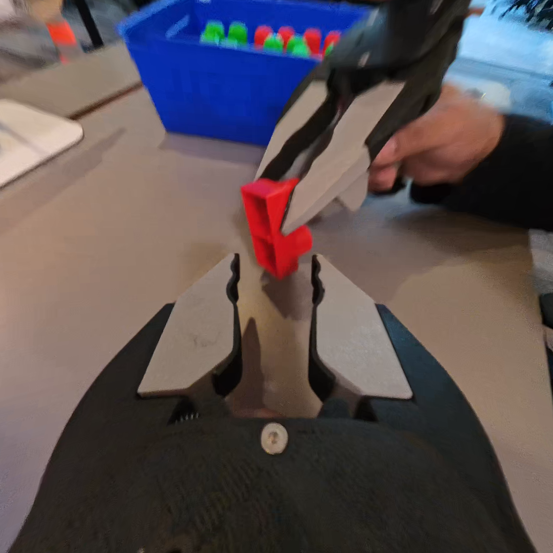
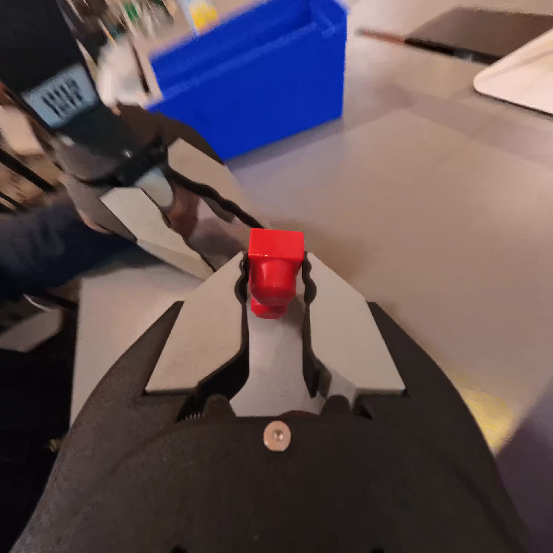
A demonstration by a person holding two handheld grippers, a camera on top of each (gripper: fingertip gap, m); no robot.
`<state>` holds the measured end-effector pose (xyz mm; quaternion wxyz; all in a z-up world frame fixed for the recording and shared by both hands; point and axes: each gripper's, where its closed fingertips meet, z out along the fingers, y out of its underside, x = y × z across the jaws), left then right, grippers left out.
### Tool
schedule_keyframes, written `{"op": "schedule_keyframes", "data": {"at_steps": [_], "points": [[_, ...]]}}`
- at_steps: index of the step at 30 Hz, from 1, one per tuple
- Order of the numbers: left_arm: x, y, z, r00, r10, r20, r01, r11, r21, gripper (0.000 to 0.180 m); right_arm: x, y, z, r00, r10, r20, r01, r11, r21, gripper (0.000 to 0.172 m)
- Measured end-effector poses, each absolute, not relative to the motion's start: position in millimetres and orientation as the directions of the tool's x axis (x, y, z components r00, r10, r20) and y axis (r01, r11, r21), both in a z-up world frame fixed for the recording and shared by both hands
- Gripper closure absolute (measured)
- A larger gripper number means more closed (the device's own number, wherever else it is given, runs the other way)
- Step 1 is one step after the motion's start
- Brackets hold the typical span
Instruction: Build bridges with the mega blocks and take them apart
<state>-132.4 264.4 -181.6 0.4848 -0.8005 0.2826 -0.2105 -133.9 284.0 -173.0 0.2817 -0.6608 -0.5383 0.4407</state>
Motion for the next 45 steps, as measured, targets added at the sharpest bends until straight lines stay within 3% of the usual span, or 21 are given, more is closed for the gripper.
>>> {"op": "schedule_keyframes", "data": {"at_steps": [3, 9, 13, 19, 22, 24, 30, 38, 41, 45], "points": [[-151, 268, -195, 0.795, -0.605, 0.047, -0.285, -0.439, -0.852, 0.129, -126, 313, -172, 0.122, 0.987, -0.102, 0.605, -0.156, -0.781, 0.14], [-150, 264, -196, 0.787, -0.616, 0.039, -0.308, -0.447, -0.84, 0.128, -117, 354, -209, 0.141, 0.988, 0.068, 0.887, -0.095, -0.451, 0.139], [-158, 267, -201, 0.805, -0.593, 0.005, -0.332, -0.457, -0.825, 0.126, -136, 365, -219, 0.126, 0.986, 0.109, 0.908, -0.07, -0.413, 0.139], [-160, 268, -197, 0.808, -0.589, 0.015, -0.314, -0.453, -0.834, 0.125, -152, 367, -192, 0.217, 0.956, 0.197, 0.79, -0.054, -0.61, 0.129], [-161, 267, -195, 0.808, -0.589, 0.012, -0.316, -0.45, -0.835, 0.125, -163, 342, -166, 0.216, 0.965, 0.15, 0.587, -0.006, -0.809, 0.13], [-159, 263, -190, 0.796, -0.605, 0.021, -0.312, -0.44, -0.842, 0.124, -165, 324, -159, 0.184, 0.969, 0.162, 0.488, 0.053, -0.871, 0.132], [-159, 228, -131, 0.759, -0.634, 0.148, -0.117, -0.357, -0.927, 0.125, -157, 304, -165, 0.16, 0.972, 0.169, 0.454, 0.079, -0.887, 0.132], [-334, 222, -46, 0.989, -0.127, -0.075, -0.12, -0.397, -0.91, 0.123, -155, 289, -157, 0.135, 0.988, 0.076, 0.381, 0.019, -0.924, 0.131], [-406, 255, -63, 0.996, 0.006, -0.086, -0.069, -0.533, -0.843, 0.12, -156, 283, -153, 0.124, 0.987, 0.101, 0.367, 0.049, -0.929, 0.131], [-479, 299, -141, 0.983, 0.134, -0.124, 0.018, -0.745, -0.666, 0.13, -158, 278, -154, 0.114, 0.979, 0.169, 0.391, 0.112, -0.914, 0.131]]}}
